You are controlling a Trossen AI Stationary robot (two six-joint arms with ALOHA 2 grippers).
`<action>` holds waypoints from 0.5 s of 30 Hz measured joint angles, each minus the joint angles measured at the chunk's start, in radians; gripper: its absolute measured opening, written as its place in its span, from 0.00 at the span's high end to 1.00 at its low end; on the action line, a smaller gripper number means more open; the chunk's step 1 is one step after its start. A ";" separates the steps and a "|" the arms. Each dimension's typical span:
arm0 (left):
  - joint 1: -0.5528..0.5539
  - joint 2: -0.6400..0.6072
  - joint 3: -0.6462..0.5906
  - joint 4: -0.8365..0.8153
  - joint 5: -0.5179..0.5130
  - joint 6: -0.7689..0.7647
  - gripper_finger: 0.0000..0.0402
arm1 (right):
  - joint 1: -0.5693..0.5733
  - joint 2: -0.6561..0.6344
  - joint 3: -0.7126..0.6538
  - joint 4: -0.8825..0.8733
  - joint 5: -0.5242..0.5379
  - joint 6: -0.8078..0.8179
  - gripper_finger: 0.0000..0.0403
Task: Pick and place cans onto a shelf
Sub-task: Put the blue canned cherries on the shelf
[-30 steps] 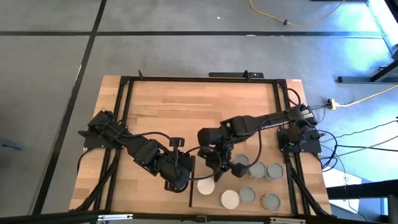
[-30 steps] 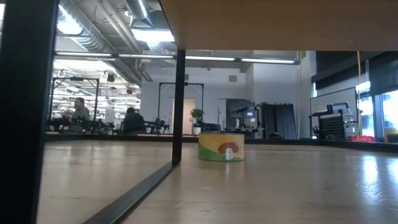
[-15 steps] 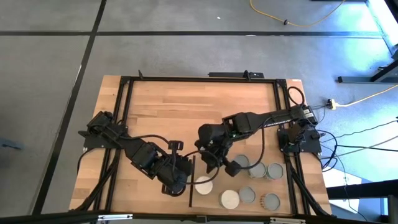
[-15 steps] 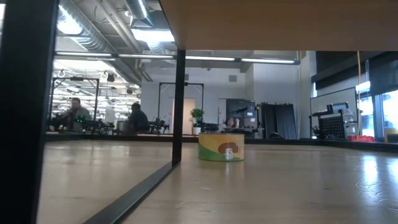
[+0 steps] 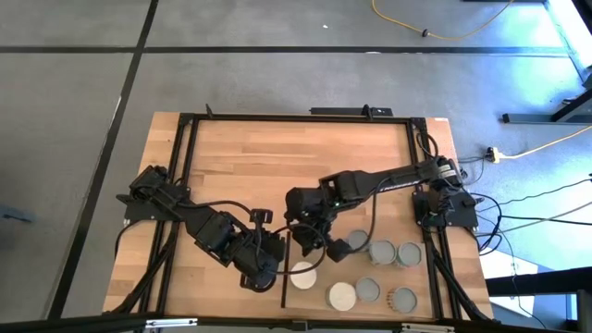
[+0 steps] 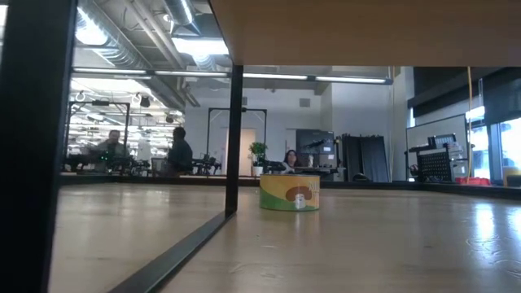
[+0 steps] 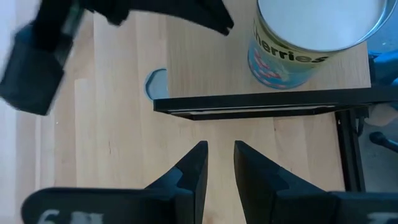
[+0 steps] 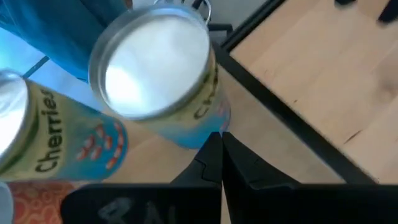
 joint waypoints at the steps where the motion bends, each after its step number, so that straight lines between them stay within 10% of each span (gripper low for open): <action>1: 0.000 0.000 0.000 -0.001 0.000 0.000 0.82 | 0.000 0.001 -0.001 -0.007 -0.007 -0.004 1.00; 15: 0.001 0.000 0.000 -0.003 0.000 0.000 0.82 | 0.003 0.000 -0.001 -0.014 -0.179 -0.022 1.00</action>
